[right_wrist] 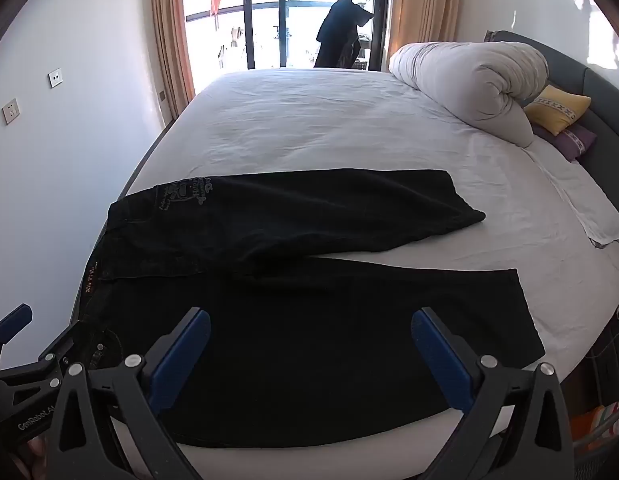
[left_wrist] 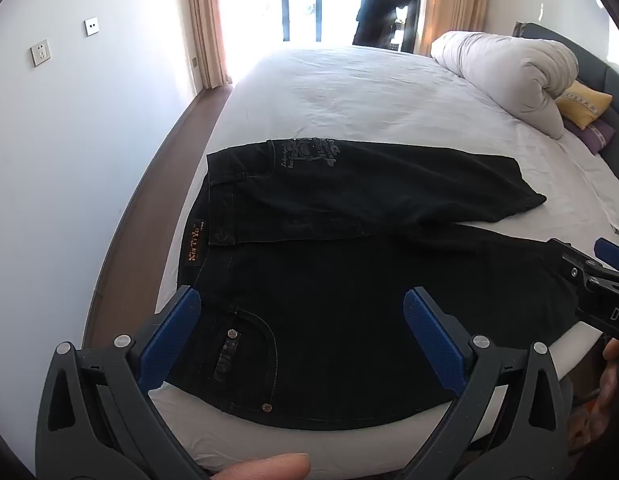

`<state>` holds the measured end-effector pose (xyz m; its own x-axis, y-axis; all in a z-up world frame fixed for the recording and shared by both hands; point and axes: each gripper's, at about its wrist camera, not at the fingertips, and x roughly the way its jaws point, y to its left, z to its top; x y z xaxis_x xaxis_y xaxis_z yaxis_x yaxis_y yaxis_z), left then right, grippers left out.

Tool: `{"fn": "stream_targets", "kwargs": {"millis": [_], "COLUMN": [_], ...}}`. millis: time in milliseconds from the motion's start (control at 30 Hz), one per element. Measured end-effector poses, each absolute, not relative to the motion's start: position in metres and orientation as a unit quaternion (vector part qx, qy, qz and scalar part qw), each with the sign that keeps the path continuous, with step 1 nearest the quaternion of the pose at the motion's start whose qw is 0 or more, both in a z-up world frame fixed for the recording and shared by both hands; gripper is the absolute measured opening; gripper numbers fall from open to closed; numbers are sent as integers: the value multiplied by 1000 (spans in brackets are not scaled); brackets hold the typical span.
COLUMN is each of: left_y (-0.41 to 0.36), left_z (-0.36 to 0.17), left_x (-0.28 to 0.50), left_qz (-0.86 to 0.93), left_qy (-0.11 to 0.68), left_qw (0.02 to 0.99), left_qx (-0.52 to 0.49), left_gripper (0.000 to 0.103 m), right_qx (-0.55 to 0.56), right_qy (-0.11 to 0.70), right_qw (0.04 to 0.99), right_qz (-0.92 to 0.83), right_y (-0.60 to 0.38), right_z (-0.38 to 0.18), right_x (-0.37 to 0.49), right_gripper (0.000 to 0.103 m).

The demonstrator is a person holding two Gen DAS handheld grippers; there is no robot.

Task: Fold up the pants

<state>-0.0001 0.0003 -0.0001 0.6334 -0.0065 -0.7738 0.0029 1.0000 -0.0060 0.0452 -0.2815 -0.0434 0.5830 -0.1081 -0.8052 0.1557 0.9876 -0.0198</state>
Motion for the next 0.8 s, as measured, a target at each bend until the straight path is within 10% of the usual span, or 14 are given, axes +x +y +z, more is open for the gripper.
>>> {"fn": "stream_targets", "kwargs": {"millis": [800], "left_y": [-4], "left_z": [-1], "left_x": [2], "left_qz": [-6], "left_qy": [430], "left_qw": [903], "left_qx": [2], "left_gripper": [103], "right_qx": [21], "right_qy": [455], "right_qw": [887], "right_qz": [-75], "right_y": [-275], "right_z": [-48], "right_x": [43], "right_gripper": [103]}}
